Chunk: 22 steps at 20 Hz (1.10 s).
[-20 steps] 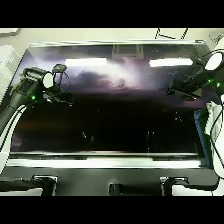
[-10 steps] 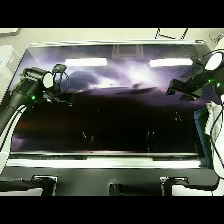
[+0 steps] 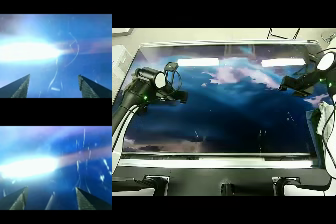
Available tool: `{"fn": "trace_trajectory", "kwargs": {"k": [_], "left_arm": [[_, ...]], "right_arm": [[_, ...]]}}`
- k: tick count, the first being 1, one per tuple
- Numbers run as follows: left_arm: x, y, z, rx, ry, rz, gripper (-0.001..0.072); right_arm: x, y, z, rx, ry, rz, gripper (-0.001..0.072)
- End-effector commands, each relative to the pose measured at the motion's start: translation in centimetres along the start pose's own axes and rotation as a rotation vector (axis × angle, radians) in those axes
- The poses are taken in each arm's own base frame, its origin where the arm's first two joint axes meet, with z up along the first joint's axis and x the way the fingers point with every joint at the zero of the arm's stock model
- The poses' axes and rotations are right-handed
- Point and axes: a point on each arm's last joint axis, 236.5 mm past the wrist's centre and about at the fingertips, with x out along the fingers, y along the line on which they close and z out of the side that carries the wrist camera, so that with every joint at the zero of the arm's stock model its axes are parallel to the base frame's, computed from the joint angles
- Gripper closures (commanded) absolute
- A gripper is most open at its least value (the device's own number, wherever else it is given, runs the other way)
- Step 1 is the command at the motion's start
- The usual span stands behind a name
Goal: Fold the clothes and pants, and hang the long-sleeved shirts on hangers.
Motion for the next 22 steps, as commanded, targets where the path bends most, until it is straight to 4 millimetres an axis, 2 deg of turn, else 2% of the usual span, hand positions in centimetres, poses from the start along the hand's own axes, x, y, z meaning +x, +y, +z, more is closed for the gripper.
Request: {"fn": "trace_trajectory", "kwargs": {"k": [1, 3, 5, 7, 9, 13, 15, 17, 18, 20, 22], "left_arm": [[0.1, -0.4, 1.9, -0.015, -0.080, -0.017, 0.0002], [-0.2, -1.7, 4.3, -0.123, -0.174, -0.080, 0.0002], [-1.6, -0.4, 7.2, -0.281, -0.273, -0.120, -0.0007], [-3.4, 3.2, 9.5, -0.490, -0.325, -0.212, -0.0008], [-4.4, 8.1, 9.7, -0.670, -0.311, -0.344, -0.0009], [-4.4, 19.5, 4.7, -0.846, -0.297, -0.453, -0.0009], [-2.5, 24.2, -0.3, -0.948, -0.276, -0.434, -0.0009], [0.4, 27.2, -6.1, -1.059, -0.238, -0.434, -0.0009], [1.5, 28.3, -8.2, -1.129, -0.255, -0.470, -0.0009], [2.3, 30.4, -10.3, -1.251, -0.375, -0.553, -0.0009], [3.5, 32.8, -12.6, -1.344, -0.449, -0.543, -0.0008]], "right_arm": [[-0.1, 0.3, 2.6, -0.008, -0.111, 0.012, 0.0010], [-0.3, 0.4, 4.2, -0.064, -0.179, 0.009, 0.0010], [-0.5, 0.0, 5.4, -0.102, -0.229, -0.013, 0.0009], [-0.2, -0.4, 5.0, -0.104, -0.206, -0.027, 0.0010], [0.4, -0.7, 3.2, -0.100, -0.126, -0.033, 0.0011], [0.6, -0.6, -1.8, -0.086, 0.086, -0.018, 0.0014], [0.3, 0.6, -3.9, -0.075, 0.176, 0.034, 0.0014], [-0.1, 2.1, -5.3, -0.064, 0.236, 0.098, 0.0023], [-0.2, 2.8, -5.6, -0.054, 0.249, 0.128, 0.0024], [-0.3, 3.6, -5.5, -0.040, 0.242, 0.163, 0.0041], [-0.2, 3.9, -4.8, -0.037, 0.214, 0.171, 0.0041]]}}
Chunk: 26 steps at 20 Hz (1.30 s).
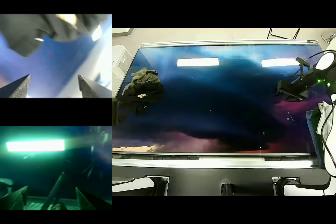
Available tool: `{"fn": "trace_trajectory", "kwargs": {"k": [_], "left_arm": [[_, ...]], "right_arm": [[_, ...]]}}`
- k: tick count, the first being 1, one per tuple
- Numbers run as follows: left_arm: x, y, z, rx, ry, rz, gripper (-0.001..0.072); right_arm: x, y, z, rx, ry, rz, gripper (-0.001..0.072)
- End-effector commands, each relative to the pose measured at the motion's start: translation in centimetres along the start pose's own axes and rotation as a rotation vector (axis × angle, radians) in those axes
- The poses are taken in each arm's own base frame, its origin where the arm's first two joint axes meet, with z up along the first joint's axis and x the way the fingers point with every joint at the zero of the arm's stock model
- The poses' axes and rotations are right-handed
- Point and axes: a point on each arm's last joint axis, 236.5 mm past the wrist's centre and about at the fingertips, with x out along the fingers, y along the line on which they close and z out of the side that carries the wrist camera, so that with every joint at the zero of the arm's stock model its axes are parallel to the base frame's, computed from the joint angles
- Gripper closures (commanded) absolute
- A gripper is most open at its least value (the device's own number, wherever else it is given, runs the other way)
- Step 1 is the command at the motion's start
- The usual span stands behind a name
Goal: Fold the clothes and pants, and hang the long-sleeved shirts on hangers.
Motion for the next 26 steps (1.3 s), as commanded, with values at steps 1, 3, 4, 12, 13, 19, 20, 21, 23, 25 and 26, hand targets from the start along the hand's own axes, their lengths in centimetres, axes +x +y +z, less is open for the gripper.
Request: {"fn": "trace_trajectory", "kwargs": {"k": [1, 3, 4, 12, 13, 19, 20, 21, 23, 25, 26], "left_arm": [[-1.4, 5.7, 2.5, -0.137, -0.142, -0.090, -0.0008], [-0.2, 7.6, 2.4, -0.153, -0.123, -0.079, -0.0008], [0.6, 8.1, 2.4, -0.164, -0.117, -0.082, -0.0008], [7.9, 4.7, 3.0, -0.123, -0.143, -0.140, -0.0008], [8.6, 4.0, 3.3, -0.097, -0.163, -0.122, -0.0008], [10.2, 0.8, 6.4, -0.001, -0.309, -0.049, -0.0007], [10.3, 0.9, 6.5, -0.006, -0.320, -0.038, -0.0006], [10.7, 1.1, 6.3, -0.009, -0.317, -0.034, -0.0005], [11.5, 1.6, 5.8, -0.042, -0.294, -0.031, 0.0088], [12.3, 1.7, 4.8, -0.092, -0.250, -0.050, 0.0436], [12.3, 1.3, 4.3, -0.094, -0.225, -0.066, 0.0636]], "right_arm": [[0.0, 1.2, 0.0, 0.010, 0.001, 0.051, 0.0041], [0.0, 1.3, 0.4, 0.010, -0.018, 0.052, 0.0041], [0.0, 1.3, 0.6, 0.010, -0.024, 0.053, 0.0041], [0.0, 1.2, 0.8, 0.005, -0.033, 0.051, 0.0040], [0.0, 1.2, 0.8, 0.005, -0.032, 0.051, 0.0040], [0.0, 1.2, 0.5, 0.005, -0.020, 0.049, 0.0040], [0.0, 1.2, 0.3, 0.005, -0.013, 0.049, 0.0040], [0.0, 1.2, 0.2, 0.005, -0.007, 0.048, 0.0040], [0.0, 1.2, -0.1, 0.005, 0.004, 0.047, 0.0040], [0.0, 1.1, -0.4, 0.005, 0.017, 0.047, 0.0040], [0.0, 1.1, -0.6, 0.004, 0.026, 0.046, 0.0040]]}}
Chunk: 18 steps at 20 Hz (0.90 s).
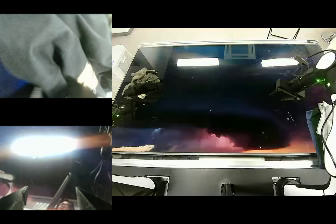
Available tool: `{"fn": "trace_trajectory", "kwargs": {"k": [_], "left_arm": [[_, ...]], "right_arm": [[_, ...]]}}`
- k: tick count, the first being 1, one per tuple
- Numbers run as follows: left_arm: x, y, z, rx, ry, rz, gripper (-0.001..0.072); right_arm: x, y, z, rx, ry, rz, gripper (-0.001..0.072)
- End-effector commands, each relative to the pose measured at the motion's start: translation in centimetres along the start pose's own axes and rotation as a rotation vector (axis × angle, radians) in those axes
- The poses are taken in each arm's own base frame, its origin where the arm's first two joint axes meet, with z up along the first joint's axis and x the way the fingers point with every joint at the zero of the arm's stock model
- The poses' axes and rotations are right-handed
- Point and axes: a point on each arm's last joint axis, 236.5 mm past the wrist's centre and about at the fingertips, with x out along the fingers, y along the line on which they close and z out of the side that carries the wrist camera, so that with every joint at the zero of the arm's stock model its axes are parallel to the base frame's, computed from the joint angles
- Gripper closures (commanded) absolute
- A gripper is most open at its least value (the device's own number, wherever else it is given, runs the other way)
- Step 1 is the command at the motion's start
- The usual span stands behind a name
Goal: Fold the clothes and pants, and hang the long-sleeved shirts on hangers.
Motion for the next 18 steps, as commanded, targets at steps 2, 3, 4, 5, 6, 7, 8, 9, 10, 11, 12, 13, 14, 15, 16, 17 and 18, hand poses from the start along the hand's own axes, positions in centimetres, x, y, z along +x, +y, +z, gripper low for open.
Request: {"fn": "trace_trajectory", "kwargs": {"k": [2, 3, 4, 5, 6, 7, 8, 9, 10, 11, 12, 13, 14, 15, 16, 17, 18], "left_arm": [[-0.4, -2.1, -1.3, 0.024, 0.060, -0.056, 0.0681], [-1.2, -3.8, -1.0, 0.080, 0.047, -0.083, 0.0681], [-2.6, -6.3, -0.6, 0.162, 0.020, -0.119, 0.0682], [-4.3, -9.3, -0.4, 0.258, -0.010, -0.163, 0.0682], [-6.5, -12.9, -0.8, 0.357, -0.036, -0.220, 0.0682], [-9.4, -17.3, -2.0, 0.455, -0.059, -0.294, 0.0682], [-12.6, -21.8, -4.0, 0.539, -0.077, -0.377, 0.0682], [-15.8, -25.9, -6.4, 0.614, -0.095, -0.459, 0.0682], [-19.4, -29.9, -9.7, 0.691, -0.103, -0.553, 0.0682], [-22.6, -32.9, -13.2, 0.752, -0.094, -0.643, 0.0682], [-25.6, -35.5, -17.3, 0.806, -0.065, -0.737, 0.0681], [-28.0, -37.0, -21.4, 0.854, -0.020, -0.817, 0.0681], [-29.9, -38.0, -25.9, 0.905, 0.042, -0.889, 0.0681], [-31.1, -38.6, -29.9, 0.938, 0.107, -0.947, 0.0681], [-32.0, -38.8, -34.1, 0.969, 0.175, -0.993, 0.0681], [-32.3, -38.8, -37.8, 0.995, 0.226, -1.020, 0.0681], [-32.3, -38.7, -41.7, 1.004, 0.278, -1.037, 0.0681]], "right_arm": [[0.0, 0.0, -0.8, -0.001, 0.035, -0.003, 0.0040], [0.0, 0.0, -0.8, -0.001, 0.035, -0.004, 0.0039], [0.0, 0.0, -0.8, -0.002, 0.033, -0.004, 0.0039], [-0.1, 0.0, -0.7, -0.005, 0.029, -0.003, 0.0039], [-0.3, 0.1, -0.7, -0.015, 0.023, -0.002, 0.0039], [-0.6, 0.2, -0.5, -0.025, 0.008, -0.001, 0.0039], [-0.9, 0.4, -0.3, -0.029, -0.012, 0.001, 0.0039], [-1.5, 0.6, -0.1, -0.034, -0.036, 0.004, 0.0039], [-2.1, 0.9, 0.0, -0.040, -0.060, 0.006, 0.0039], [-2.9, 1.2, 0.2, -0.048, -0.091, 0.008, 0.0039], [-3.8, 1.6, 0.3, -0.060, -0.124, 0.011, 0.0039], [-4.8, 2.0, 0.5, -0.071, -0.164, 0.014, 0.0039], [-5.9, 2.4, 0.6, -0.081, -0.201, 0.017, 0.0039], [-7.1, 2.8, 0.7, -0.092, -0.243, 0.020, 0.0039], [-8.3, 3.2, 0.7, -0.102, -0.282, 0.023, 0.0039], [-9.5, 3.6, 0.7, -0.111, -0.326, 0.021, 0.0039], [-10.6, 3.7, 0.7, -0.120, -0.361, 0.014, 0.0039]]}}
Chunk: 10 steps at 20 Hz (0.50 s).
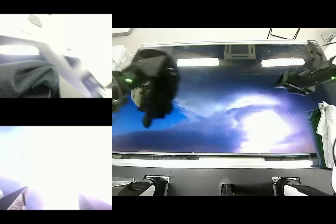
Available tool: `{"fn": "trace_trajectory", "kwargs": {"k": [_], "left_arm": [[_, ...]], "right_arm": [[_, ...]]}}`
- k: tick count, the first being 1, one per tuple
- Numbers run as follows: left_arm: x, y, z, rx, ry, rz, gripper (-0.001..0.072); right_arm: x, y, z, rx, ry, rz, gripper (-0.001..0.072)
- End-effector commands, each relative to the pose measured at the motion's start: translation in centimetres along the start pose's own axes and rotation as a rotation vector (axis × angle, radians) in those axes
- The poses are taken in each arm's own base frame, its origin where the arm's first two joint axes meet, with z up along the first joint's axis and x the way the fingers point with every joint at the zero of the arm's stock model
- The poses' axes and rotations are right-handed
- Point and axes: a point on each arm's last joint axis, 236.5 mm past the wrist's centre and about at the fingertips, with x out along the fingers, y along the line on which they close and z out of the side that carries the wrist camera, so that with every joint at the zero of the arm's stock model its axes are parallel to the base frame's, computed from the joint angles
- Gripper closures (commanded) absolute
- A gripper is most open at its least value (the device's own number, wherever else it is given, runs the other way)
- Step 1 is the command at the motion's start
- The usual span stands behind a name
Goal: Fold the clothes and pants, and hang the long-sleeved shirts on hangers.
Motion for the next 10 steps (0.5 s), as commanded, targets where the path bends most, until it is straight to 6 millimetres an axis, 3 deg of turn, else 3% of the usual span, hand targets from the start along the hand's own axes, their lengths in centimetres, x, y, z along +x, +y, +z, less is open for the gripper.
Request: {"fn": "trace_trajectory", "kwargs": {"k": [1, 3, 5, 6, 7, 8, 9, 10], "left_arm": [[4.5, -10.8, -7.3, 0.041, 0.098, -0.174, 0.0681], [8.3, -13.6, -14.7, 0.020, 0.194, -0.182, 0.0681], [10.9, -14.6, -23.3, -0.049, 0.323, -0.150, 0.0679], [11.8, -14.8, -27.5, -0.117, 0.401, -0.130, 0.0545], [12.2, -15.0, -30.3, -0.170, 0.467, -0.124, 0.0121], [12.3, -14.9, -31.8, -0.231, 0.534, -0.131, -0.0009], [12.2, -14.2, -31.7, -0.256, 0.581, -0.152, -0.0010], [12.0, -13.0, -30.3, -0.282, 0.608, -0.170, -0.0009]], "right_arm": [[-4.0, 0.8, 1.2, -0.037, -0.147, -0.021, 0.0039], [-5.6, 0.5, 1.2, -0.051, -0.187, -0.056, 0.0039], [-6.2, 0.1, 0.8, -0.055, -0.183, -0.080, 0.0039], [-6.2, -0.2, 0.3, -0.055, -0.165, -0.094, 0.0038], [-6.2, -0.9, -0.1, -0.054, -0.147, -0.122, 0.0038], [-6.2, -1.8, -0.4, -0.052, -0.134, -0.160, 0.0038], [-6.3, -2.6, -0.7, -0.051, -0.120, -0.194, 0.0038], [-6.3, -3.1, -1.0, -0.048, -0.104, -0.216, 0.0037]]}}
